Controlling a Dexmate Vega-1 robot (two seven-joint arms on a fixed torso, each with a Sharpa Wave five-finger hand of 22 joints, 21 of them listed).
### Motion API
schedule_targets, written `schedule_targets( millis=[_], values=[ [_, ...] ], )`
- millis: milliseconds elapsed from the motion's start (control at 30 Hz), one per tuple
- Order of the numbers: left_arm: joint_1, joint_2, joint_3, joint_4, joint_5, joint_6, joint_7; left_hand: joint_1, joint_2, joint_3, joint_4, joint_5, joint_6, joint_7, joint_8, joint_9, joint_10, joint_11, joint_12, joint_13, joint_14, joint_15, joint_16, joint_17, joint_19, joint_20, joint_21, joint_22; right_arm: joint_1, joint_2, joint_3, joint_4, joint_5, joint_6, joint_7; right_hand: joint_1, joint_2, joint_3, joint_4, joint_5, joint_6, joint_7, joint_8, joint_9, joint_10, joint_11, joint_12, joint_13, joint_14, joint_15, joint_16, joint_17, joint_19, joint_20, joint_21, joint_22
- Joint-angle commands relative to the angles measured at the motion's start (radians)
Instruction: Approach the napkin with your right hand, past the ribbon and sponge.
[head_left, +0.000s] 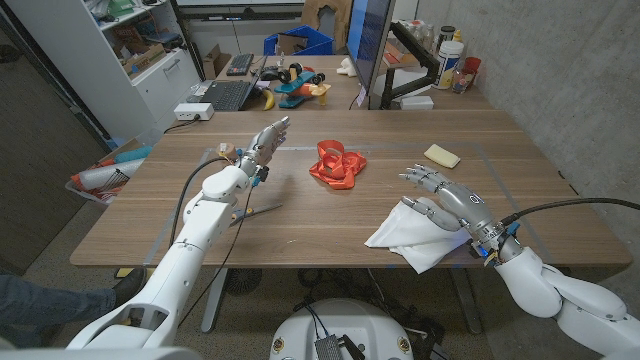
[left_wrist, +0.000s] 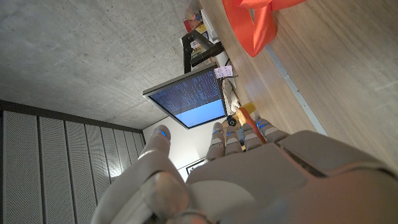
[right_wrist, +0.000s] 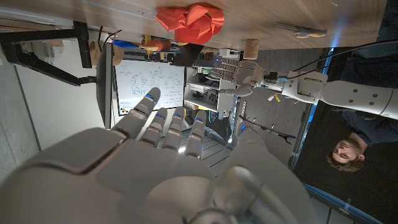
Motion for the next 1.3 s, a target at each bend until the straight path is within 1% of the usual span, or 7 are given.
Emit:
schedule_targets(
  millis=[33,133,367,500,600,767,1300],
  values=[
    [-0.002,-0.002,0.004,0.009,0.001,-0.005,-0.003,0.003,0.01,0.002,-0.006,0.002,0.01,0.001,0.003,0.002,0.001,0.008,0.005,0.002,-0.005,0.004,0.005,0.002,-0.008,0.001,0.0,0.001,0.003,-0.046,-0.026,-0.019,-0.042,-0.071,-0.005,0.007,0.006,0.004,-0.007,0.007,0.016,0.001,0.007,0.002,0.012,-0.002,0.008,0.004,0.01,-0.036,0.009,0.002,0.0,0.005,0.005,0.005],
    [0.0,-0.001,0.001,0.006,0.0,-0.005,-0.003,0.003,0.01,0.002,-0.006,0.002,0.011,0.002,0.004,0.002,0.001,0.008,0.005,0.002,-0.005,0.004,0.005,0.002,-0.008,0.001,0.0,0.001,0.004,-0.056,-0.034,-0.026,-0.044,-0.092,0.003,0.006,0.007,0.004,-0.007,0.008,0.019,0.002,0.007,0.002,0.014,-0.002,0.008,0.004,0.012,-0.035,0.01,0.002,0.001,0.008,0.006,0.005],
    [-0.001,0.003,-0.004,0.011,-0.004,-0.008,-0.007,0.003,0.01,0.002,-0.006,0.002,0.011,0.001,0.004,0.002,0.002,0.007,0.006,0.002,-0.005,0.004,0.005,0.002,-0.01,0.002,0.001,0.001,0.013,-0.075,-0.057,-0.032,-0.042,-0.125,0.013,0.0,0.008,0.002,-0.006,0.013,0.053,0.004,0.012,0.002,0.043,0.012,0.017,0.003,0.056,-0.052,0.026,0.001,0.011,-0.001,0.012,0.005],
    [-0.003,0.002,-0.005,0.018,-0.006,-0.011,-0.01,0.003,0.01,0.002,-0.006,0.002,0.012,0.001,0.004,0.002,0.002,0.007,0.006,0.002,-0.005,0.004,0.005,0.002,-0.011,0.0,0.001,0.001,0.017,-0.088,-0.069,-0.045,-0.037,-0.151,0.034,-0.005,0.013,0.003,-0.003,0.014,0.052,0.009,0.008,0.002,0.048,0.015,0.017,0.003,0.077,-0.056,0.033,0.0,0.013,0.0,0.013,0.005],
    [-0.004,0.003,-0.006,0.021,-0.007,-0.011,-0.013,0.003,0.01,0.002,-0.006,0.002,0.011,-0.001,0.003,0.002,0.002,0.007,0.006,0.002,-0.004,0.003,0.005,0.002,-0.01,0.0,0.001,0.001,0.022,-0.094,-0.08,-0.046,-0.033,-0.157,0.034,-0.009,0.019,0.003,0.0,0.016,0.046,0.016,0.003,0.002,0.041,0.019,0.013,0.002,0.084,-0.044,0.034,0.0,0.013,0.0,0.012,0.005],
    [-0.005,0.005,-0.009,0.024,-0.007,-0.011,-0.014,0.003,0.011,0.002,-0.007,0.002,0.012,-0.001,0.004,0.002,0.002,0.008,0.006,0.002,-0.002,0.001,0.006,0.002,-0.011,0.001,0.001,0.001,0.023,-0.104,-0.091,-0.052,-0.025,-0.175,0.037,-0.014,0.025,0.004,0.004,0.017,0.047,0.017,0.0,0.002,0.05,0.016,0.016,0.002,0.107,-0.047,0.042,0.0,0.012,0.002,0.012,0.005],
    [-0.002,0.003,-0.012,0.018,-0.008,-0.016,-0.006,0.004,0.012,0.002,-0.007,0.002,0.014,-0.005,0.004,0.002,0.005,0.006,0.007,0.002,0.0,0.001,0.007,0.002,-0.015,0.002,0.001,0.001,0.022,-0.147,-0.113,-0.063,0.008,-0.206,0.066,-0.019,0.029,0.005,0.006,0.018,0.065,0.019,0.002,0.003,0.07,0.015,0.021,0.003,0.118,-0.049,0.042,-0.001,0.014,0.006,0.013,0.005]
  ],
)
